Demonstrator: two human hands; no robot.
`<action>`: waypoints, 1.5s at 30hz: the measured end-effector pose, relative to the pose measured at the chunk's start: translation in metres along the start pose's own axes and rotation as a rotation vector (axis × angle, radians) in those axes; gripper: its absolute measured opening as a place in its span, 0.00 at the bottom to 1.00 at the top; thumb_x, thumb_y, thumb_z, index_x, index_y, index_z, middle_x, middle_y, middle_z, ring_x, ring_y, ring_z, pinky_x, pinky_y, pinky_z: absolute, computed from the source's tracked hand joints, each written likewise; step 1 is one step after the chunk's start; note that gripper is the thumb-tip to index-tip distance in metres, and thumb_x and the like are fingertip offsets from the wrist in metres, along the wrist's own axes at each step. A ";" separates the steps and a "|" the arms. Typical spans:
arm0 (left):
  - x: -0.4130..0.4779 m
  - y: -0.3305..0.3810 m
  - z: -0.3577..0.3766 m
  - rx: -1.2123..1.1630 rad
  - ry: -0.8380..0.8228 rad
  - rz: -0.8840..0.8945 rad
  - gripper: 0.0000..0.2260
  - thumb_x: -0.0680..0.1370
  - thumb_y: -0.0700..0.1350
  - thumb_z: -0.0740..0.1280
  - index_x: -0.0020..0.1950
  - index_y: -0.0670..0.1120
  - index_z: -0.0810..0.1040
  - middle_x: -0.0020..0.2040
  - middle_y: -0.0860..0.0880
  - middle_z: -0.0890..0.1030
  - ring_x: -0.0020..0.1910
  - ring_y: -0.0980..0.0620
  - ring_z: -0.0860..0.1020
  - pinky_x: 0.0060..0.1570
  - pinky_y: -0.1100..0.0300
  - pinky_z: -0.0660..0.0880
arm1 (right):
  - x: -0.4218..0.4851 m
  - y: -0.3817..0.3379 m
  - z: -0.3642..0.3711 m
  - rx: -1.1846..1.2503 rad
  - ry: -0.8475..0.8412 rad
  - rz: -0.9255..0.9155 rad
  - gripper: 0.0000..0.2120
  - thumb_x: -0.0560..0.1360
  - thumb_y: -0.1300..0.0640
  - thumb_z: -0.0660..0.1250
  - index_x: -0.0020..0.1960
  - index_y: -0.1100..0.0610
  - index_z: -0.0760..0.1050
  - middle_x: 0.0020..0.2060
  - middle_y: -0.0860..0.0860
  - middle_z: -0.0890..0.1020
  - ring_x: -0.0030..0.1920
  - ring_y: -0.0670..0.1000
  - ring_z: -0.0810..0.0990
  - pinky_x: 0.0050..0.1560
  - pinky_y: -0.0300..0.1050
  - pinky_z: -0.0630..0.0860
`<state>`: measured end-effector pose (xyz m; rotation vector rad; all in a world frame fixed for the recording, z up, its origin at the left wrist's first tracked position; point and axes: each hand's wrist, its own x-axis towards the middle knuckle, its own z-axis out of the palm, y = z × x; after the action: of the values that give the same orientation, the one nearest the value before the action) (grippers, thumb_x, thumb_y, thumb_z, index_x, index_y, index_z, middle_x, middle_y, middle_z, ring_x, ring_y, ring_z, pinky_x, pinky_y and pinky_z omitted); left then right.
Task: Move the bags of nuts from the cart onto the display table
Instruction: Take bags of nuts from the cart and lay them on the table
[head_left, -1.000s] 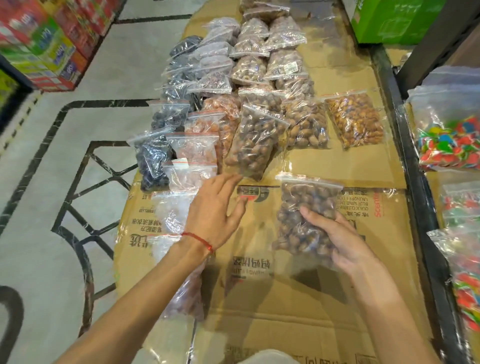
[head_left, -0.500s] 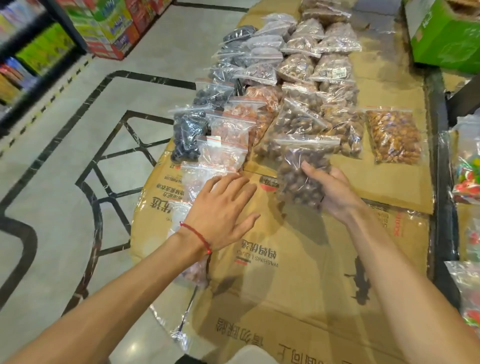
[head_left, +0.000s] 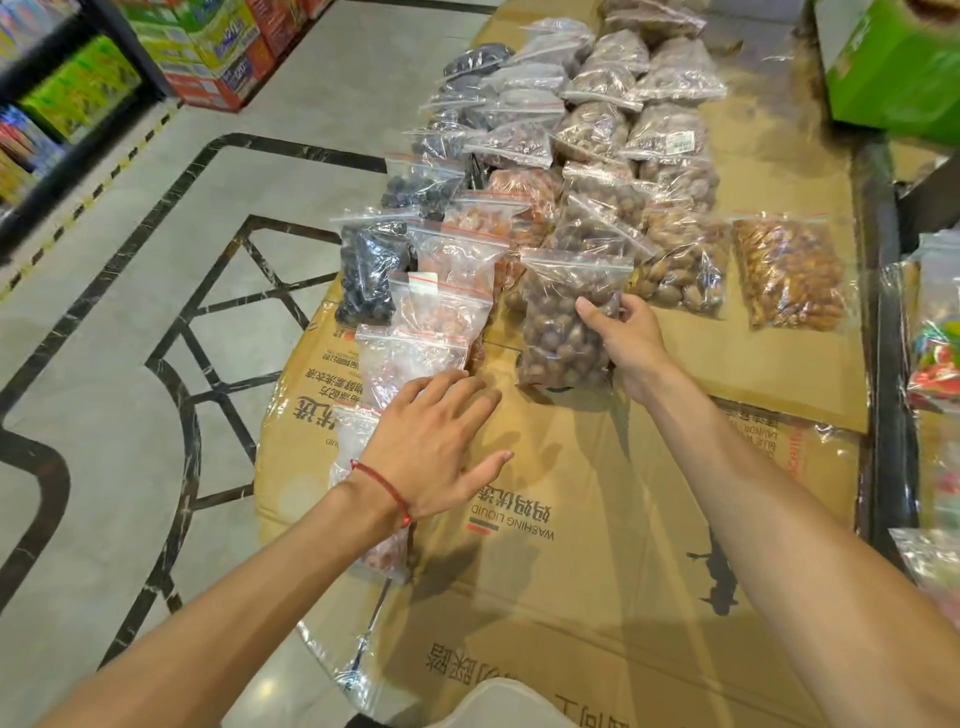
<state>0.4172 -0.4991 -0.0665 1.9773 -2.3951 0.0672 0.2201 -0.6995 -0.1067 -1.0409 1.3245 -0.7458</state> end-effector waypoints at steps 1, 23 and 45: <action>0.000 0.000 0.000 0.000 -0.008 0.001 0.28 0.81 0.66 0.58 0.70 0.48 0.76 0.66 0.47 0.80 0.68 0.44 0.75 0.62 0.45 0.75 | 0.000 0.003 0.000 -0.010 0.015 0.004 0.27 0.77 0.50 0.78 0.70 0.60 0.73 0.60 0.53 0.85 0.58 0.52 0.86 0.63 0.51 0.83; -0.017 0.043 -0.037 -0.022 -0.003 0.039 0.29 0.80 0.67 0.57 0.70 0.48 0.75 0.65 0.49 0.79 0.67 0.45 0.74 0.61 0.47 0.74 | -0.178 0.034 -0.049 -0.978 0.220 -0.606 0.22 0.81 0.48 0.68 0.73 0.53 0.76 0.65 0.50 0.80 0.66 0.52 0.74 0.66 0.52 0.73; -0.051 0.144 -0.025 -0.117 -0.114 0.814 0.32 0.82 0.68 0.51 0.76 0.48 0.72 0.73 0.43 0.76 0.72 0.41 0.72 0.67 0.43 0.71 | -0.434 0.143 -0.038 -1.321 0.858 -0.058 0.26 0.78 0.41 0.67 0.69 0.57 0.78 0.66 0.57 0.81 0.68 0.61 0.77 0.75 0.57 0.64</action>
<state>0.2857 -0.4209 -0.0455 0.8713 -3.0118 -0.1645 0.1052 -0.2580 -0.0598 -1.8660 2.6878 -0.2527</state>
